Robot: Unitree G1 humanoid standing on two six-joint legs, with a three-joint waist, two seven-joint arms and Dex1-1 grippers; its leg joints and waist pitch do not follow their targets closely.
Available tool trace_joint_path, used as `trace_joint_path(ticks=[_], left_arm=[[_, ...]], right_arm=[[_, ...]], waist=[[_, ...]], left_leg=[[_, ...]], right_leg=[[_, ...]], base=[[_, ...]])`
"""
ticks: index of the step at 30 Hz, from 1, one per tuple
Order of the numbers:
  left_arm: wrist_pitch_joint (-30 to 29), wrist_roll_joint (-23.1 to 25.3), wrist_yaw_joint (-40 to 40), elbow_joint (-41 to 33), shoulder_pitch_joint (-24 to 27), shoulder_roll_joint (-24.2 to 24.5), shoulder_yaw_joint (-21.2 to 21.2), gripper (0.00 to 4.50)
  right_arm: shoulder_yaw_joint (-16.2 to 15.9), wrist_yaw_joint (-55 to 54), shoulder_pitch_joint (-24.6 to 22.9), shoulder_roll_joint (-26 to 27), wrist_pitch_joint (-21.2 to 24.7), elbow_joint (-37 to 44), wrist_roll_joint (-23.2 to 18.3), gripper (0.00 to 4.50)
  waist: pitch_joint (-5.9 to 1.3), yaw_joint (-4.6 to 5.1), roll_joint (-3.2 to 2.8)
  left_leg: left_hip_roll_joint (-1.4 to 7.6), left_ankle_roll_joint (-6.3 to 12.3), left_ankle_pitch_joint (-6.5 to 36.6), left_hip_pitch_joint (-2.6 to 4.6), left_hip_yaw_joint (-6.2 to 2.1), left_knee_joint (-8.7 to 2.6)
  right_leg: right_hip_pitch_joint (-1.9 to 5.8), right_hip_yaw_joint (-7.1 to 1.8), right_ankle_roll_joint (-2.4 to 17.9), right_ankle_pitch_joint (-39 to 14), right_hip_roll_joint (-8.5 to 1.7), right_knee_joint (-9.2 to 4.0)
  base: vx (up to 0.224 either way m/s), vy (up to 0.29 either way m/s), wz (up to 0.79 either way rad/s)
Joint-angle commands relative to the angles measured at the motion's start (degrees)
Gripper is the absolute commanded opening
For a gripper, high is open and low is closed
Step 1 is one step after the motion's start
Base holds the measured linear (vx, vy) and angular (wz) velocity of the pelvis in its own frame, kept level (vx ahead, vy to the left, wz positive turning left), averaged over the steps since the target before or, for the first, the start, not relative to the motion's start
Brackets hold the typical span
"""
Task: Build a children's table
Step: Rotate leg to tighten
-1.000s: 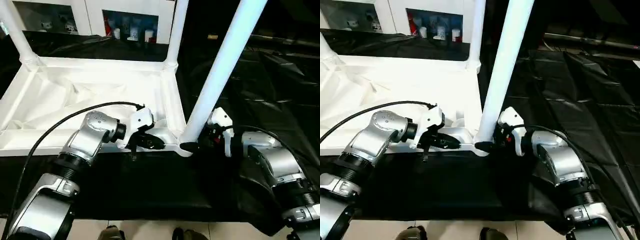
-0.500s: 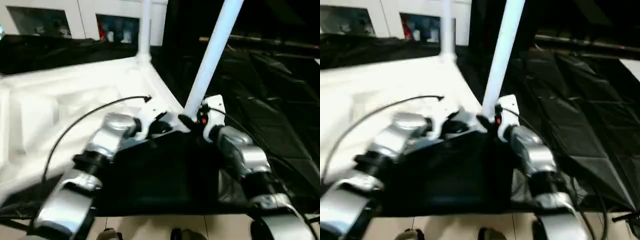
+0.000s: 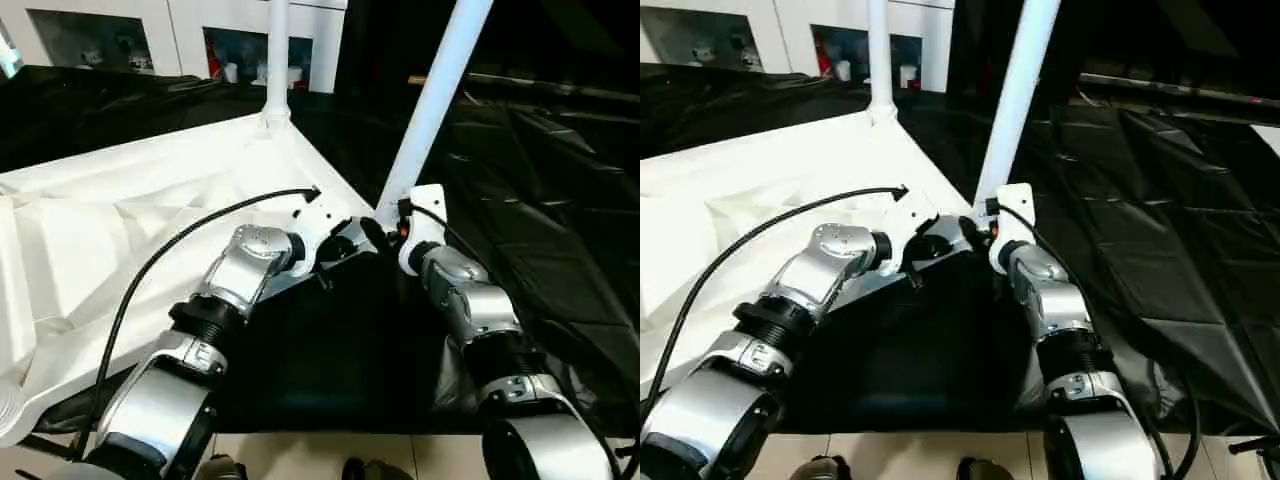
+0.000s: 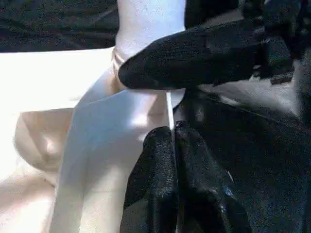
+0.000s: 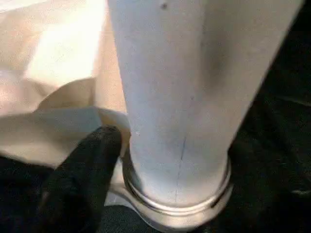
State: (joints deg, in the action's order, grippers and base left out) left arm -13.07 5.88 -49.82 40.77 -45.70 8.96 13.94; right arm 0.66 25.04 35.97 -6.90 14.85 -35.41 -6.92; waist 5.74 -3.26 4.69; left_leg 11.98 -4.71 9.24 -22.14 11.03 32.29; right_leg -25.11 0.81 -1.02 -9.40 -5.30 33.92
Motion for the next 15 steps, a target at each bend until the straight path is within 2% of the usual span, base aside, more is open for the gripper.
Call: trace_joint_path(ticks=[1, 2, 3, 4, 5, 7, 9, 12, 13, 15], left_arm=[[1.14, 0.18, -5.96, 0.34, 1.13, 0.0, 4.08, 0.0], [2.48, 0.04, -8.3, 0.15, 1.46, 1.16, 4.52, 0.0], [6.78, -0.74, -14.1, -0.34, 2.32, 3.73, 5.27, 0.0], [6.83, -0.76, -14.38, -0.34, 2.34, 3.92, 5.29, 0.0], [8.21, -0.86, -16.88, -0.16, 2.36, 5.56, 5.41, 0.0], [8.96, -0.83, -17.67, 0.0, 2.27, 6.21, 5.36, 0.0], [10.22, -1.4, -19.28, 0.09, 1.97, 7.52, 4.53, 0.0], [11.27, -2.19, -20.09, 0.3, 1.6, 8.18, 3.8, 0.0], [11.3, -2.5, -20.19, 0.38, 1.47, 8.23, 3.58, 0.0], [10.61, -3.41, -20.84, 0.44, 1.21, 8.1, 3.11, 0.44]], right_arm=[[-3.14, 6.4, -1.44, -0.95, 1.34, 2.53, -1.2, 3.71], [-4.4, 10.11, -2.58, -2.79, 1.44, 4.62, -1.44, 3.71], [-6.64, 18.06, -5.32, -7.03, 2.15, 9.74, -2.58, 3.71], [-6.76, 18.6, -5.55, -7.37, 2.26, 10.16, -2.71, 3.71], [-7.8, 23.31, -7.49, -10.54, 3.25, 13.83, -3.79, 3.71], [-8.18, 25.22, -8.27, -11.95, 3.63, 15.27, -4.2, 3.71], [-8.76, 30.47, -10.12, -15.73, 4.49, 18.56, -5.17, 3.71], [-8.58, 32.93, -11.18, -17.89, 5.2, 20.57, -5.7, 3.71], [-8.53, 33.25, -11.35, -18.3, 5.38, 20.97, -5.85, 3.71], [-8.62, 33.45, -11.5, -18.85, 5.65, 21.56, -6.06, 3.72]], waist=[[-3.15, -0.08, -0.43], [-3.29, -0.38, -0.37], [-3.25, -0.64, -0.42], [-3.18, -0.8, -0.38], [-3.38, -0.81, -0.31], [-3.18, -0.95, -0.41], [-2.91, -1.04, -0.62], [-2.75, -1.36, -0.62], [-2.71, -1.44, -0.62], [-2.95, -1.57, -0.59]], left_leg=[[0.53, 1.55, 13.96, 0.64, -0.04, -4.0], [0.38, 2.58, 10.86, 0.79, 0.1, -3.68], [0.33, 4.1, 8.53, 0.8, 0.24, -3.49], [0.36, 4.83, 7.64, 0.85, 0.29, -3.44], [0.36, 6.07, 5.94, 0.84, 0.38, -3.25], [0.48, 6.72, 6.36, 0.95, 0.44, -3.31], [0.76, 5.81, 9.94, 1.15, 0.43, -3.54], [0.96, 4.37, 12.05, 1.2, 0.38, -3.76], [0.95, 4.14, 12.16, 1.2, 0.38, -3.78], [0.88, 3.8, 10.86, 1.27, 0.43, -3.61]], right_leg=[[2.62, -0.97, 9.75, -8.78, -1.29, -3.64], [3.05, -0.85, 10.83, -4.38, -1.1, -3.19], [3.27, -0.85, 11.86, -0.38, -1.02, -2.96], [3.44, -0.85, 12.03, 1.23, -0.94, -2.86], [3.61, -0.88, 13.32, 4.85, -1.06, -2.33], [3.57, -0.85, 14.11, 4.16, -1.11, -2.49], [3.36, -0.9, 14.37, -1.96, -1.38, -2.99], [3.17, -1.01, 13.75, -7.2, -1.54, -3.37], [3.12, -1.02, 13.58, -7.63, -1.54, -3.39], [3.14, -1.04, 13.93, -5.72, -1.56, -3.06]], base=[[0.0, 0.0, 0.0], [0.072, -0.005, 0.02], [0.0, 0.0, 0.0], [0.0, 0.0, 0.0], [0.0, 0.0, 0.0], [0.0, 0.0, 0.0], [0.0, 0.0, 0.0], [0.0, 0.0, 0.0], [0.0, 0.0, 0.0], [0.0, 0.0, 0.0]])
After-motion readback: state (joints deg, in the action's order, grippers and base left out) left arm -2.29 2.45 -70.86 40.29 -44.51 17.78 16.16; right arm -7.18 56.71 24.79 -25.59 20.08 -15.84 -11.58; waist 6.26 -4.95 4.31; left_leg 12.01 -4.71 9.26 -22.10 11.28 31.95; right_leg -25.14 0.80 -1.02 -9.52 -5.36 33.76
